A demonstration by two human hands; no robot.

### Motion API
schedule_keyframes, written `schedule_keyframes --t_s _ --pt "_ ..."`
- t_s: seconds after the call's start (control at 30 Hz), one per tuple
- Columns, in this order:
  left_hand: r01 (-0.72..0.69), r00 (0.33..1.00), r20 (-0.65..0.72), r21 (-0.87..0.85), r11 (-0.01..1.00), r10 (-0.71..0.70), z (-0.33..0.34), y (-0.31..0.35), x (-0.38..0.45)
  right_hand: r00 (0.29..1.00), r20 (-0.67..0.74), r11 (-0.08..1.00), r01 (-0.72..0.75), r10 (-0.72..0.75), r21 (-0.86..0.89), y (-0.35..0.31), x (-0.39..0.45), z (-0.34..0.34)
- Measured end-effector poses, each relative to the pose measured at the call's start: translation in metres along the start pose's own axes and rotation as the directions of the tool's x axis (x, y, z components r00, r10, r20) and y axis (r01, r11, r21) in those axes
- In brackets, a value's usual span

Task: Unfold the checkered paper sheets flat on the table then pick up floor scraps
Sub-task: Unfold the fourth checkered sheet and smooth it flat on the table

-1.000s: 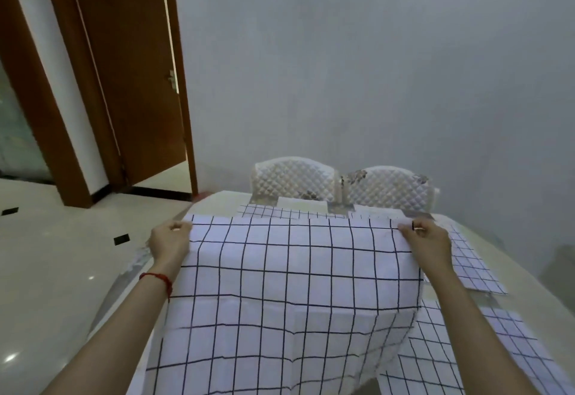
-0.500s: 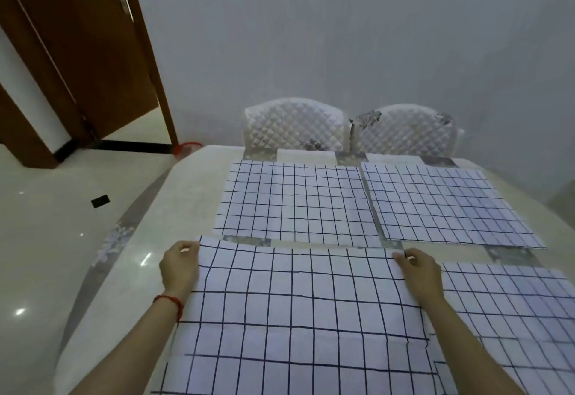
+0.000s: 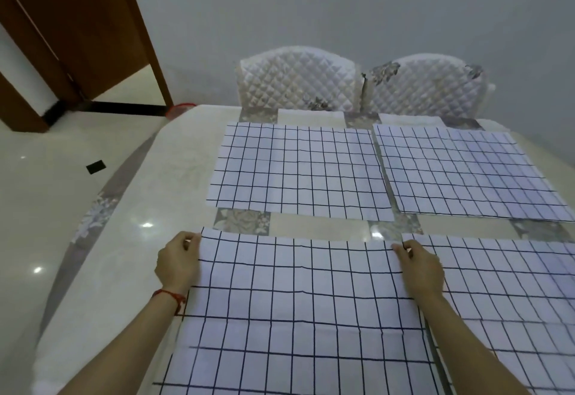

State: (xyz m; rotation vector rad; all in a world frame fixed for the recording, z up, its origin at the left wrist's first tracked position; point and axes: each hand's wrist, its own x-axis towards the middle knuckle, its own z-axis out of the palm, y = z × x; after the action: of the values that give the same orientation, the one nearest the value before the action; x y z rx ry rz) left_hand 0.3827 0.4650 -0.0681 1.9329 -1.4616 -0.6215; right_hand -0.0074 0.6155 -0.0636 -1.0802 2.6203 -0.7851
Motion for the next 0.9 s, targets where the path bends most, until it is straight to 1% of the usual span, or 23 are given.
schedule_keyframes --t_s 0.13,0.27,0.57,0.63,0.67,0.73,0.8,0.83,0.87,0.9 --pt "0.014 1.0 -0.02 0.042 0.999 -0.013 0.007 -0.001 0.003 1.0 -0.007 0.999 0.01 -0.011 -0.035 0.001 0.013 0.007" --pt "0.014 0.999 -0.034 0.042 0.999 -0.013 0.01 -0.002 0.011 0.999 -0.037 0.998 0.027 -0.029 -0.053 -0.001 0.022 0.014" --pt "0.034 0.998 -0.047 0.059 0.998 -0.031 0.019 -0.009 0.021 0.998 -0.034 0.991 0.048 -0.052 -0.125 -0.003 0.03 0.03" --pt "0.02 0.999 -0.051 0.072 0.997 -0.016 0.019 -0.009 0.021 0.998 -0.032 0.991 0.043 -0.047 -0.126 -0.006 0.028 0.028" --pt "-0.005 0.998 -0.062 0.093 0.996 0.011 0.018 -0.006 0.02 0.997 -0.048 0.989 0.052 -0.06 -0.141 -0.008 0.027 0.027" --pt "-0.067 0.99 -0.109 0.154 0.986 0.085 0.016 0.001 0.017 0.988 -0.121 0.979 0.072 -0.096 -0.191 -0.014 0.023 0.024" --pt "-0.163 0.974 -0.13 0.166 0.972 0.186 0.016 0.014 0.007 0.973 -0.206 0.985 0.076 -0.107 -0.154 -0.03 0.014 0.023" --pt "-0.23 0.964 -0.099 0.156 0.961 0.247 0.018 0.023 -0.005 0.966 -0.226 0.989 0.102 -0.125 -0.109 -0.041 0.005 0.025" --pt "-0.316 0.945 -0.04 0.147 0.937 0.325 0.023 0.032 -0.021 0.961 -0.216 0.984 0.158 -0.173 -0.086 -0.054 -0.005 0.03" --pt "-0.414 0.91 0.028 0.152 0.898 0.414 0.031 0.042 -0.039 0.954 -0.17 0.968 0.238 -0.249 -0.084 -0.066 -0.018 0.039"
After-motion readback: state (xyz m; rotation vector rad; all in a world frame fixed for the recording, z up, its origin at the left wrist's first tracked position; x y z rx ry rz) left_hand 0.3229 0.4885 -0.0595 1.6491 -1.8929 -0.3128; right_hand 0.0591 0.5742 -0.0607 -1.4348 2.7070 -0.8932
